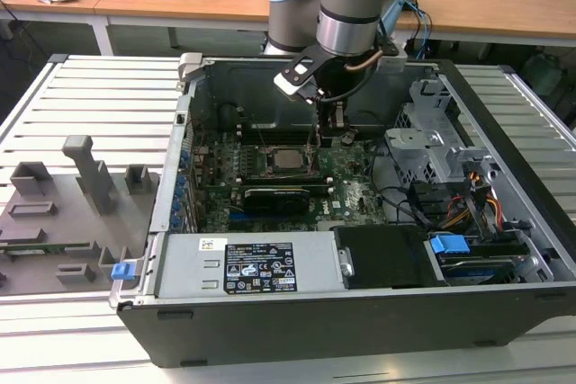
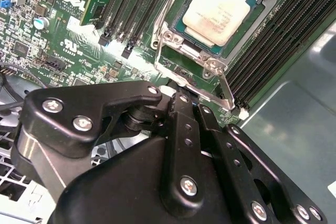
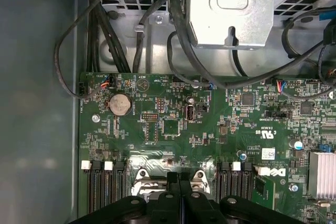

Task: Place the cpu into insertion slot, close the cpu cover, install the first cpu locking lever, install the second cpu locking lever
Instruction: 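Close the cpu cover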

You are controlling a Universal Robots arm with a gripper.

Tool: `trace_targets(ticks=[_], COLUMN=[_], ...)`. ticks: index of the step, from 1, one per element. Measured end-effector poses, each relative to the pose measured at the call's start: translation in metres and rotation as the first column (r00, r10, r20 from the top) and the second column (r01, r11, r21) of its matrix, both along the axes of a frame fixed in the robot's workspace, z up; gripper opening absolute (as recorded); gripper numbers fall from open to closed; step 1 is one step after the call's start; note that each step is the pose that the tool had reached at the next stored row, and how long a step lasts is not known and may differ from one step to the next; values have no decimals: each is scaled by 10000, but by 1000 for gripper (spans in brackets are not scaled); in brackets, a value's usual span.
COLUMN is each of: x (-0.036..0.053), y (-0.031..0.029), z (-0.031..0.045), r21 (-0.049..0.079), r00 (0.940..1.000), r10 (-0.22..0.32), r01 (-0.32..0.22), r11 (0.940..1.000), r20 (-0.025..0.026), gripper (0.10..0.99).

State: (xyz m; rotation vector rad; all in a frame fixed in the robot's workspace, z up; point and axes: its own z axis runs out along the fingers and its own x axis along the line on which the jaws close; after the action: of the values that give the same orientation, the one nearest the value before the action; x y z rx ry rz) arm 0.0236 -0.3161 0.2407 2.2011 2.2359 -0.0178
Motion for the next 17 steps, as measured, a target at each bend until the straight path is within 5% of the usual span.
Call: trace_targets(ticks=[17], x=[-80], y=[0], z=[-7], r21=[2], r00=[10000], r10=[-1], r01=[1], r11=[10000], r20=[0], gripper=[106])
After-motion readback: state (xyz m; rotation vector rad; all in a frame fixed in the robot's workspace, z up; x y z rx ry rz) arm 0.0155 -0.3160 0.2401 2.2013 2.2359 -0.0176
